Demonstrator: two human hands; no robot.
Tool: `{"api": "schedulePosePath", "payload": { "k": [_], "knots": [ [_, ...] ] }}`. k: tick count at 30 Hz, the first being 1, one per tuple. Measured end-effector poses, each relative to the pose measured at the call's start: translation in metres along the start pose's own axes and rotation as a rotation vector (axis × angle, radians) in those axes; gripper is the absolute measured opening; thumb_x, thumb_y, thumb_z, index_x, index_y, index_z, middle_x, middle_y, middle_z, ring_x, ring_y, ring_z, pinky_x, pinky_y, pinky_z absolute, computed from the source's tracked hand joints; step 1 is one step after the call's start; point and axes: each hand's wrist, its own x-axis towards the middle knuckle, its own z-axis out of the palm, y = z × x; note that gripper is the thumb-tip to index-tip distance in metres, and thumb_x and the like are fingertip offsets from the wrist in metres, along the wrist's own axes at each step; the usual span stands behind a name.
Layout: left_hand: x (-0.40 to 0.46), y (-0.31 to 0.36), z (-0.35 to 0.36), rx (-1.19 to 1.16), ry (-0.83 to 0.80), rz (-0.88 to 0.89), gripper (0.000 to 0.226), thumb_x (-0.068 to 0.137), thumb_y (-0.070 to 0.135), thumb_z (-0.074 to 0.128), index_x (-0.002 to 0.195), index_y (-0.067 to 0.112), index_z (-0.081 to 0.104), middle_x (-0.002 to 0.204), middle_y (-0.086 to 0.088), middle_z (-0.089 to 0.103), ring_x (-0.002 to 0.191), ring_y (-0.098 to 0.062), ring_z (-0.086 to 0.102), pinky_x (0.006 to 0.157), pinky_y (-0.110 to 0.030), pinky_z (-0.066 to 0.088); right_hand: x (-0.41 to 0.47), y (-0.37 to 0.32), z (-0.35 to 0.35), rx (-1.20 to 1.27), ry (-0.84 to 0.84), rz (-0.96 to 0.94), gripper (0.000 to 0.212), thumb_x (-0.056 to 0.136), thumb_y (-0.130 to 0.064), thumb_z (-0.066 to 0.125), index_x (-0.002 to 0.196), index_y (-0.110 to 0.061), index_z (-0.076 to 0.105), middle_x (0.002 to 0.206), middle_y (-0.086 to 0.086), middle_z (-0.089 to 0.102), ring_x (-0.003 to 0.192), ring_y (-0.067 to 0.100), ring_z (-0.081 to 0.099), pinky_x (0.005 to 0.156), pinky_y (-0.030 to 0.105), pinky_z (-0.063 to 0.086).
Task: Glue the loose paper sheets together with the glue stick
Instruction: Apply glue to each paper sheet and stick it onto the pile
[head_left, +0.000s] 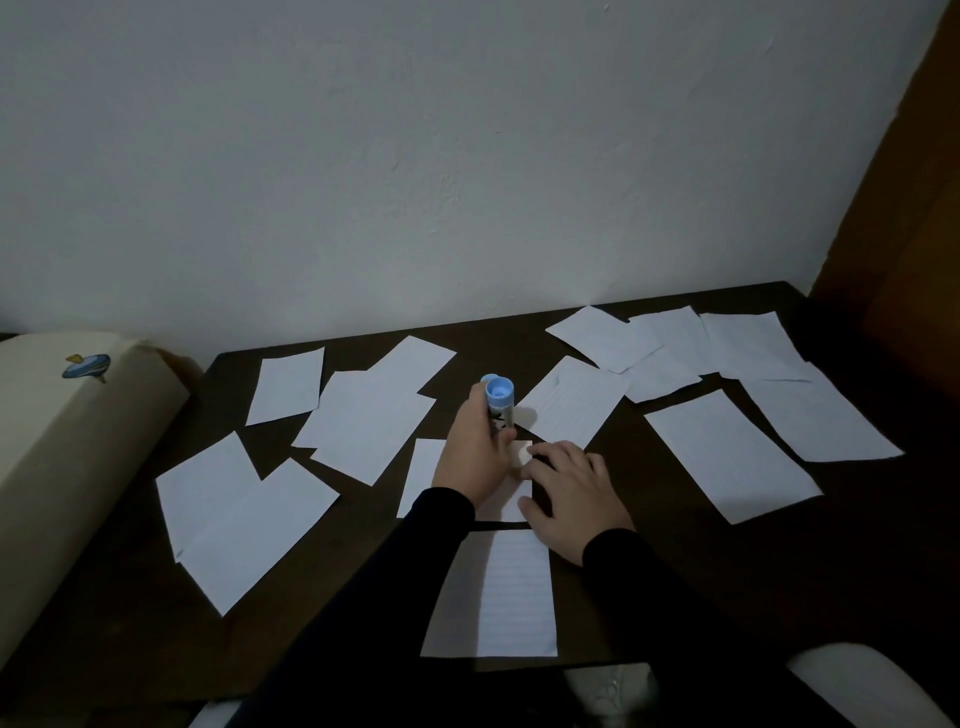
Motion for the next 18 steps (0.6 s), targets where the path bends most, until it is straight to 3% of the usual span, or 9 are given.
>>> {"api": "schedulePosePath", "payload": {
  "k": [8, 18],
  "knots": [
    [0.002, -0.017, -0.027, 0.046, 0.079, -0.118, 0.055, 0.092, 0.007, 0.059, 0.139, 0.020, 0.035, 0.137, -0.004, 0.051, 0.128, -0.021, 0.049, 0.106, -0.038, 0.040, 0.001, -0.001, -0.001, 0.003, -0.019, 0.011, 0.037, 0.092, -0.044, 0.046, 0.128, -0.036, 0.052, 0.144, -0.012, 0.035, 0.135, 0.010, 0.023, 0.110, 0.036, 0.017],
    [-0.001, -0.039, -0.053, 0.012, 0.191, -0.172, 0.048, 0.091, 0.004, 0.059, 0.133, 0.015, 0.039, 0.125, -0.012, 0.057, 0.118, -0.027, 0.055, 0.103, -0.045, 0.045, -0.003, -0.002, -0.002, 0.005, -0.015, -0.003, 0.036, 0.093, -0.043, 0.044, 0.127, -0.035, 0.052, 0.143, -0.012, 0.035, 0.135, 0.010, 0.024, 0.111, 0.036, 0.020]
  ]
}}
